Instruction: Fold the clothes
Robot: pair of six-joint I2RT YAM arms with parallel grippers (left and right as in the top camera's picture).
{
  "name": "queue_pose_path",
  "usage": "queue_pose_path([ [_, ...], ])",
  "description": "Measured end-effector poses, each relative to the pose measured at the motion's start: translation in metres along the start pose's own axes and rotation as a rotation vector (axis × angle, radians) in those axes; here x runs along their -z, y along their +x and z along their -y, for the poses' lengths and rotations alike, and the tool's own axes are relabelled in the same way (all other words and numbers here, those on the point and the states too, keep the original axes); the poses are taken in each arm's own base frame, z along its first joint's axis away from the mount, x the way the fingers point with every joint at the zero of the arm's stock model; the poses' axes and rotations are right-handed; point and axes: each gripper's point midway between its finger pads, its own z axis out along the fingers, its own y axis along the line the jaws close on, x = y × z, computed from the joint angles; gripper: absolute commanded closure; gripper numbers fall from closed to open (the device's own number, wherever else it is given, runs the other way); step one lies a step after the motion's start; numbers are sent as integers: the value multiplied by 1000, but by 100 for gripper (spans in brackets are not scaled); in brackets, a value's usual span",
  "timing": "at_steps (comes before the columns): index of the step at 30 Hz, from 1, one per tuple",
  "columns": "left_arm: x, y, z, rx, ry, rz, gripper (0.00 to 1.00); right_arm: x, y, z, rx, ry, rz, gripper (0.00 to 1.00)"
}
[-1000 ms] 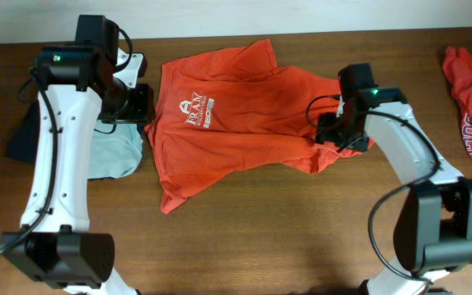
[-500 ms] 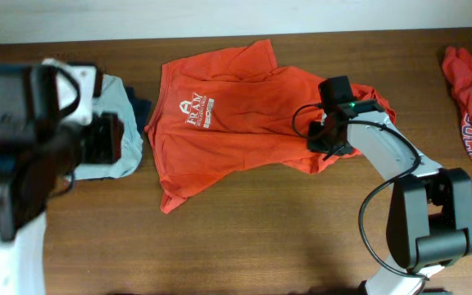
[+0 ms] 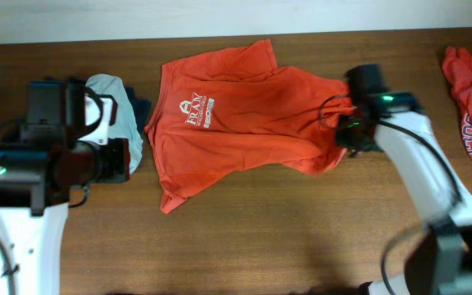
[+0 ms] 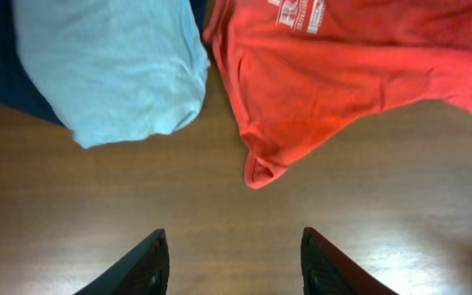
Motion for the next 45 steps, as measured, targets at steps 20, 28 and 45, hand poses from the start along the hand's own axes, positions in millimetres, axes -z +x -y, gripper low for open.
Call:
queue_pose_path([
  [20, -136, 81, 23, 10, 128, -269, 38, 52, 21, 78, -158, 179, 12, 96],
  [28, -182, 113, 41, -38, 177, -286, 39, 52, 20, 78, -169, 184, 17, 96],
  [45, -239, 111, 49, -69, 187, -136, 55, 52, 18, 77, -172, 176, 24, 96],
])
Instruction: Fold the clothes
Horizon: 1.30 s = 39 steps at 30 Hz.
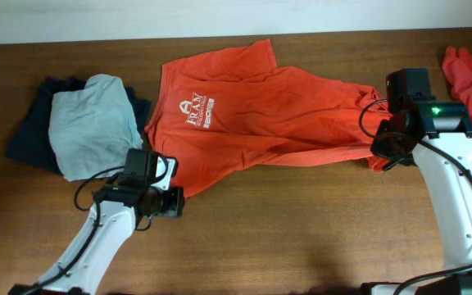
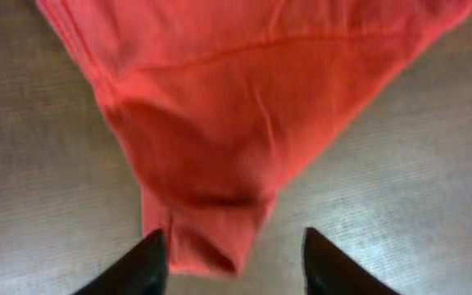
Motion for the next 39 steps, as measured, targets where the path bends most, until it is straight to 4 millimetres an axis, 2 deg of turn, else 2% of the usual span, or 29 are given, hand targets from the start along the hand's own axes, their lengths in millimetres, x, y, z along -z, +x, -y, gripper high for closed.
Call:
queue_pose_path([
  [1, -3, -2, 0, 2, 0, 2, 59, 0, 0, 0, 0, -1, 0, 96],
  [2, -6, -2, -1, 3, 0, -1, 73, 0, 0, -1, 1, -3, 0, 96],
  [4, -16, 3, -2, 14, 1, -37, 84, 0, 0, -1, 0, -3, 0, 96],
  [8, -25, 15, 1, 26, 28, -99, 99, 0, 0, -1, 0, -4, 0, 96],
  [11, -16, 21, 8, 41, 60, -161, 99, 0, -1, -1, -1, -5, 3, 96],
  [13, 1, 11, 14, 50, 75, -184, 99, 0, -1, -1, -1, -5, 3, 95],
  [16, 41, -29, 17, 59, 79, -127, 99, 0, -1, -1, -2, -4, 4, 95],
  [18, 76, -63, 13, 64, 59, -36, 99, 0, -1, -1, -1, -3, 3, 94],
  [19, 101, -81, 10, 66, 41, 25, 99, 0, 0, 0, 0, -1, 0, 93],
  [21, 138, -102, 4, 72, 9, 117, 99, 0, 1, 1, 2, 4, -4, 93],
  [23, 172, -112, 1, 76, -17, 192, 99, 0, 5, 2, 7, 11, -18, 93],
  [24, 183, -111, 1, 76, -26, 209, 99, 0, 7, 4, 10, 16, -28, 93],
  [26, 193, -101, 2, 79, -35, 199, 99, 0, 9, 5, 15, 20, -38, 93],
  [28, 192, -88, 2, 87, -39, 151, 99, 0, 12, 6, 19, 27, -47, 93],
  [31, 188, -78, 1, 97, -47, 101, 99, 0, 15, 8, 23, 32, -59, 95],
  [37, 188, -64, 0, 107, -52, 47, 99, 2, 26, 13, 40, 53, -105, 96],
  [39, 192, -68, 1, 101, -53, 78, 99, 1, 25, 13, 39, 51, -101, 95],
])
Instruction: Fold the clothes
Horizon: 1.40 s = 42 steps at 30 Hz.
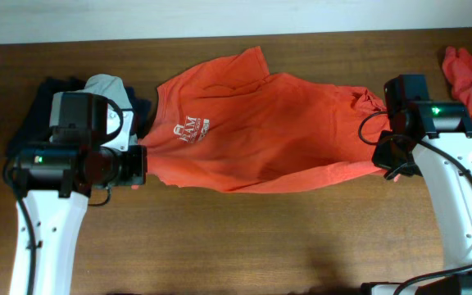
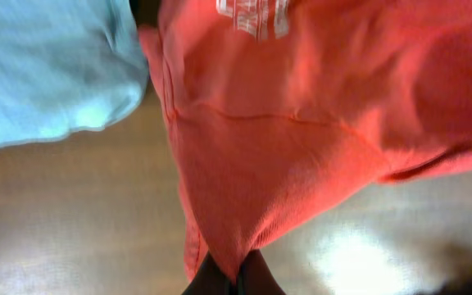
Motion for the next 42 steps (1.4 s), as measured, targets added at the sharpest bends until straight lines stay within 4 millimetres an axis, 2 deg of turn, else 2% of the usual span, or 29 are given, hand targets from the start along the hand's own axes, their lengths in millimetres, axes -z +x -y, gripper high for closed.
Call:
queue_pose_path([
  [4, 10, -22, 3, -19, 6, 121, 99, 0, -11, -8, -18, -35, 40, 96],
  [9, 8, -26, 3, -23, 7, 129, 98, 1, -14, -14, -24, -68, 51, 95],
  [12, 4, -36, 2, -26, 8, 149, 97, 2, -27, -21, -41, -102, 100, 95],
  [16, -6, -61, 2, -40, 9, 210, 96, 3, -52, -36, -68, -163, 181, 95],
  [20, -32, -83, -1, -46, 7, 215, 92, -9, -73, -52, -82, -192, 219, 95],
  [26, -87, -100, -8, -50, 2, 152, 92, -45, -86, -66, -84, -176, 180, 95],
  [30, -111, -105, -11, -50, 1, 131, 92, -68, -94, -53, -133, -157, 147, 95],
  [35, -118, -114, -11, -54, 4, 154, 91, -90, -104, -43, -188, -194, 118, 95],
  [37, -119, -112, -11, -54, 9, 144, 85, -93, -103, -43, -195, -214, 98, 95],
  [40, -120, -99, -9, -55, 21, 95, 72, -93, -101, -46, -189, -234, 86, 96],
  [42, -121, -86, -6, -49, 45, 42, 68, -93, -99, -47, -186, -239, 78, 96],
])
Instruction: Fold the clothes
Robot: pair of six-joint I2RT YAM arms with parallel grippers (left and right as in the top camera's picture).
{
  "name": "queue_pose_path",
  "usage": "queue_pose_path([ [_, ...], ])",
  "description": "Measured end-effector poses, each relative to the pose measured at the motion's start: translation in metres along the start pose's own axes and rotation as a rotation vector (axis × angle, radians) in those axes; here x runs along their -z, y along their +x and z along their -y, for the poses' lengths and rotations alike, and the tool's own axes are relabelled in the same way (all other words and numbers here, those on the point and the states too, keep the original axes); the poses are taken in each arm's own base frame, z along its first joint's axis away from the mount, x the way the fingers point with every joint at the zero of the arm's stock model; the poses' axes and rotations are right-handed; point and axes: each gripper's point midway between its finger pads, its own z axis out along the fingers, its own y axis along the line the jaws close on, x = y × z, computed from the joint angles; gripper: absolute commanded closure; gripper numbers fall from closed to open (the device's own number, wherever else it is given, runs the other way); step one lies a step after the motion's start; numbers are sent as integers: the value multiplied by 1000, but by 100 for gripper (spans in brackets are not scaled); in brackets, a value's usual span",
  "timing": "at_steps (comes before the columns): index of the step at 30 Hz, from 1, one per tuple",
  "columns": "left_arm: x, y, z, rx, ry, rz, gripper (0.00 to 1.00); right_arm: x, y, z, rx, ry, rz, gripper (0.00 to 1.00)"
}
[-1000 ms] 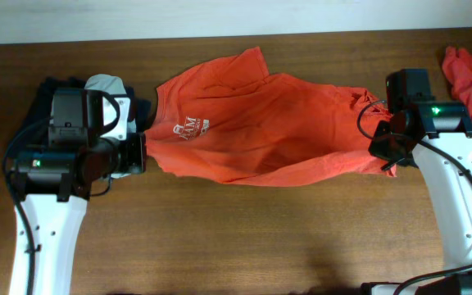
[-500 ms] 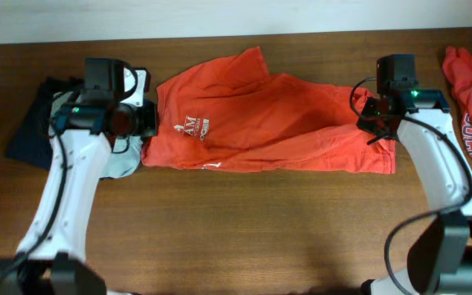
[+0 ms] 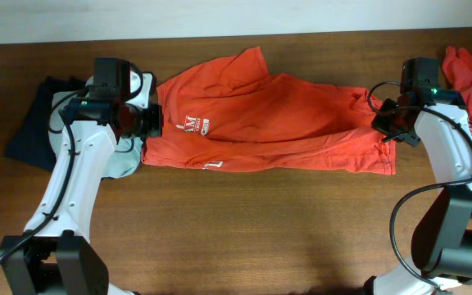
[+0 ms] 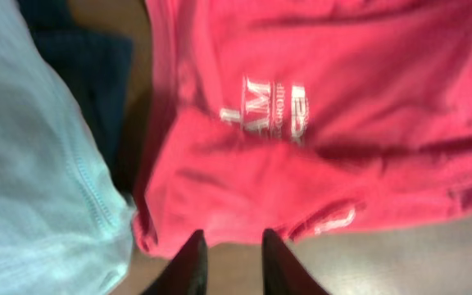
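The orange T-shirt (image 3: 277, 123) lies stretched left to right across the table as a long band, white logo (image 4: 273, 106) up, its front edge doubled over. My left gripper (image 3: 144, 123) sits at the shirt's left end. In the left wrist view the left gripper (image 4: 232, 239) is open, bare wood showing between its fingers and the shirt's edge just beyond the tips. My right gripper (image 3: 388, 123) is at the shirt's right end, on the cloth; its jaws are hidden under the wrist.
A folded pale grey-blue garment (image 4: 31, 172) lies on a dark navy one (image 3: 31, 131) at the far left, touching the orange shirt. A red garment is heaped at the right edge. The bare wood table (image 3: 244, 229) stretches in front.
My left gripper was shut on the shirt's front left corner nearer the front. It now stands open further back at the left edge. The right gripper has also moved back, and the shirt lies flatter.
First the shirt lay rumpled, my left gripper open near the grey garment and the right one at the shirt's right part. Then the left was open at the front left corner, then shut on it. The shirt is now a stretched, doubled band.
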Motion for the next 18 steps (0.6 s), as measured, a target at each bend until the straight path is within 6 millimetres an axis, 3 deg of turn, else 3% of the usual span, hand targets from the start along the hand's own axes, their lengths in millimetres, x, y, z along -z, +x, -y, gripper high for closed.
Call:
queue_pose_path([
  [4, 2, 32, 16, 9, 78, -130, 58, 0, 10, 1, 11, -1, -43, 91],
  [6, 1, 39, 27, -25, 104, -156, 53, 0, 14, 1, 13, -4, -58, 86],
  [9, -8, 47, 43, -95, 107, -170, 52, 1, 18, 0, 17, -12, -80, 83],
  [18, -68, 69, 72, -352, 10, -187, 52, 2, 28, 0, 20, -19, -122, 80],
])
